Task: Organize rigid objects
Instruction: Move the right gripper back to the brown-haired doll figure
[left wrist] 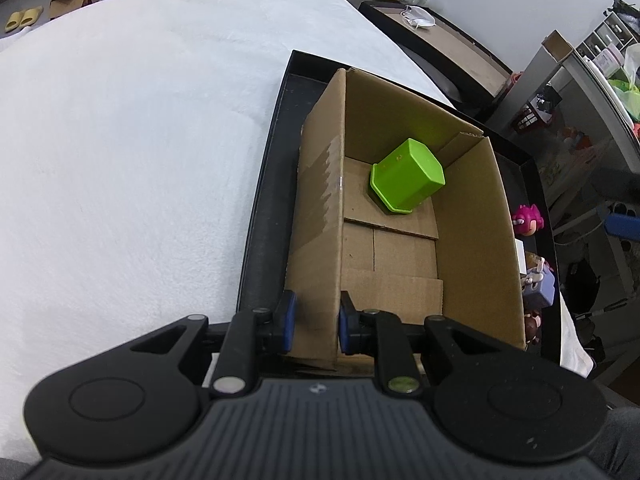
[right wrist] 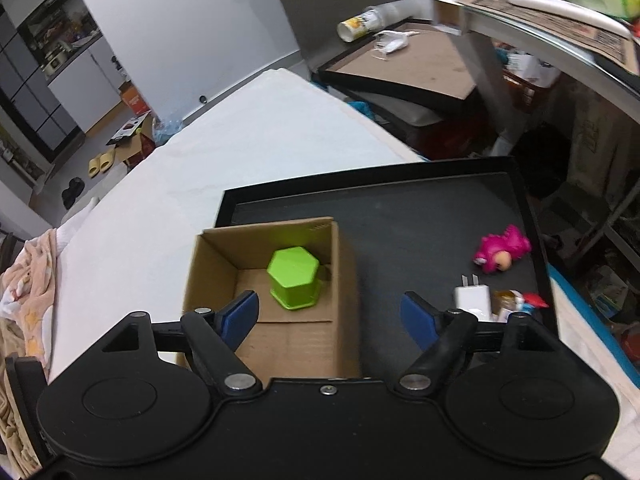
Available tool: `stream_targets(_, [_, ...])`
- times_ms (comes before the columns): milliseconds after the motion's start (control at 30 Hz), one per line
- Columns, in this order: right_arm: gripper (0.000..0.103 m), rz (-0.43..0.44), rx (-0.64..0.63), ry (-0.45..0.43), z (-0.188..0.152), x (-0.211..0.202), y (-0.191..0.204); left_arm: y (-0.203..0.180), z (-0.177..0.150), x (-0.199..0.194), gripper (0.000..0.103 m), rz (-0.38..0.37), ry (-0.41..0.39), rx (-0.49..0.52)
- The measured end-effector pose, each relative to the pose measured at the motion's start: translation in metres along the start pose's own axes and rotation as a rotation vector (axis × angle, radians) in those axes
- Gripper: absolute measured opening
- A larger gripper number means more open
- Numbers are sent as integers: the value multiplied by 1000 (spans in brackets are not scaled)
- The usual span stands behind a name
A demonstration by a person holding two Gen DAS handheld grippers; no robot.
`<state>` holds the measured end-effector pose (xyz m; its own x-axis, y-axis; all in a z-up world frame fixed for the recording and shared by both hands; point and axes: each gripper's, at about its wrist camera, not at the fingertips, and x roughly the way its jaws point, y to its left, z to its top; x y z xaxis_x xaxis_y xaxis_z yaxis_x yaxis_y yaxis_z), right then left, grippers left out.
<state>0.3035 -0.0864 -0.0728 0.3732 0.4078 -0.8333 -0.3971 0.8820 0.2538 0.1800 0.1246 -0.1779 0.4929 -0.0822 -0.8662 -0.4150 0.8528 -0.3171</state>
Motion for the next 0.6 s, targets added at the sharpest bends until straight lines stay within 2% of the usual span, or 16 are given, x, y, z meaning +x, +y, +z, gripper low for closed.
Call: stream_targets(600, [77, -49, 194, 10, -31, -18, -97, -8, -4, -3, 19, 36, -3, 9])
